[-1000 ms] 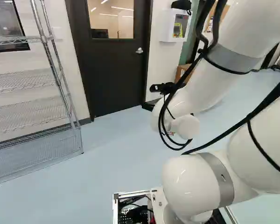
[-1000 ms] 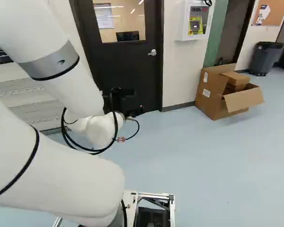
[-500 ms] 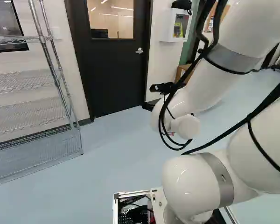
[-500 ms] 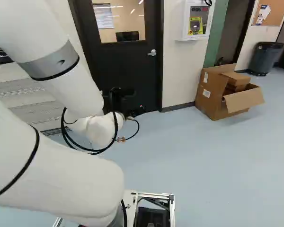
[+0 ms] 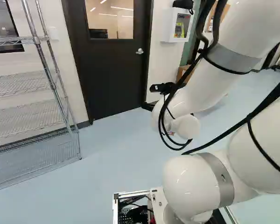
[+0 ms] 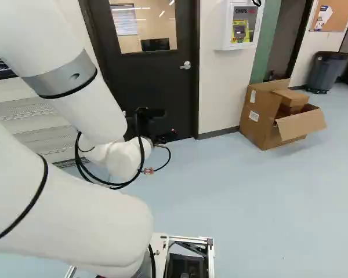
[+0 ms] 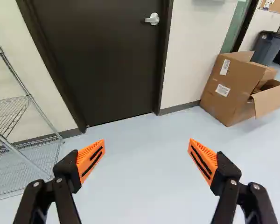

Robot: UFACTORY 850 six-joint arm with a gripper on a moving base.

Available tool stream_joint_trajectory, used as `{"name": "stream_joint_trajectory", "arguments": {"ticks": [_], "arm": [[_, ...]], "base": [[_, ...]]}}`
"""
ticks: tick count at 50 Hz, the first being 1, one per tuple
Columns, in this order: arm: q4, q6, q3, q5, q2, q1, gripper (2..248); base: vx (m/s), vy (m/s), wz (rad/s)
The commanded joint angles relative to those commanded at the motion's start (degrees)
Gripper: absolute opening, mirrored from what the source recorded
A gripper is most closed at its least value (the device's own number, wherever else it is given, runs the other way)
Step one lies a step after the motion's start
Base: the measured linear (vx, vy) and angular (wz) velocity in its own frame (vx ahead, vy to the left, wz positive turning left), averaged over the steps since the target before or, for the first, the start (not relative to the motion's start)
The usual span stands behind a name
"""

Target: Open the door and move inside

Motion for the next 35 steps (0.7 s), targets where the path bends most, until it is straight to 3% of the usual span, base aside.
{"name": "stream_joint_trajectory", "arguments": {"ticks": [35], "arm": [[0.00,0.00,0.00,0.00,0.00,0.00,247]], "base": [[0.144,-0.014,-0.008]]}}
